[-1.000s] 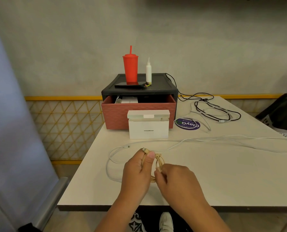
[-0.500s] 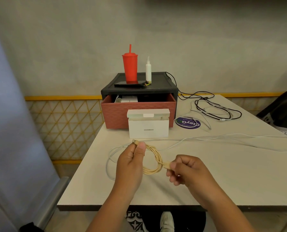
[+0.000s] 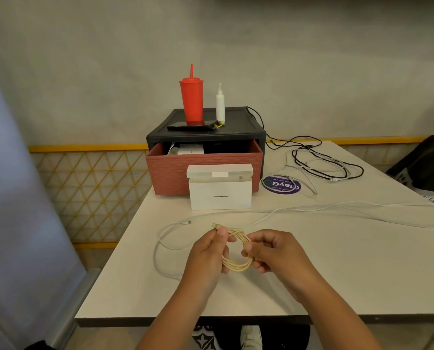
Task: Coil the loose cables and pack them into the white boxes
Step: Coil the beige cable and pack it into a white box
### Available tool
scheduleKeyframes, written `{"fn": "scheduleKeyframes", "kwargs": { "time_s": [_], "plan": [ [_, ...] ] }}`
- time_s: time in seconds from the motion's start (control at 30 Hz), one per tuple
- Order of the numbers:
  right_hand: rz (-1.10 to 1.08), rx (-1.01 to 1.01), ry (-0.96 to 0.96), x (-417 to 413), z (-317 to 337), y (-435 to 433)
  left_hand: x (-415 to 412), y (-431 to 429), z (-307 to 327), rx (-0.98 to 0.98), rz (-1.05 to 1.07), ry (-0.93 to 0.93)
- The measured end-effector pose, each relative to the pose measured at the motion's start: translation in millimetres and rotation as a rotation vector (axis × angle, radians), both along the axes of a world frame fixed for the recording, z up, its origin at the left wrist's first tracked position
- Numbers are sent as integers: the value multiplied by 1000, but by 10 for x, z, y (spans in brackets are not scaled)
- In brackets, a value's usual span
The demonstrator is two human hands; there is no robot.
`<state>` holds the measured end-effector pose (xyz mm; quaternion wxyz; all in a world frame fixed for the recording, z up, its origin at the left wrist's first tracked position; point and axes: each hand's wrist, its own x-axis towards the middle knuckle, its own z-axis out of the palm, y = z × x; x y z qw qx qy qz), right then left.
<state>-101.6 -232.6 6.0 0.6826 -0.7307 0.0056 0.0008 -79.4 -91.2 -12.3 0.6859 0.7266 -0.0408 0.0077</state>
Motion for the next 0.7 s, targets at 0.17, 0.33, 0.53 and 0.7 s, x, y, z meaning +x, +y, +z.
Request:
{"fn": "scheduleKeyframes", "kwargs": {
  "time_s": [0.17,0.33,0.53,0.7],
  "plan": [
    [-80,-134,46,201,-127,-140,205,-38,-107,102,38,67],
    [-158,-188,31,483,-188,-259,513,-13,-88,124,103,40],
    [-270,-160,-21,934,-218,-356,1055,124,83,193,265,-64],
    [-346,-62,-33,1217,-336,-352,1425,246,74,289,334,-118]
  ]
}}
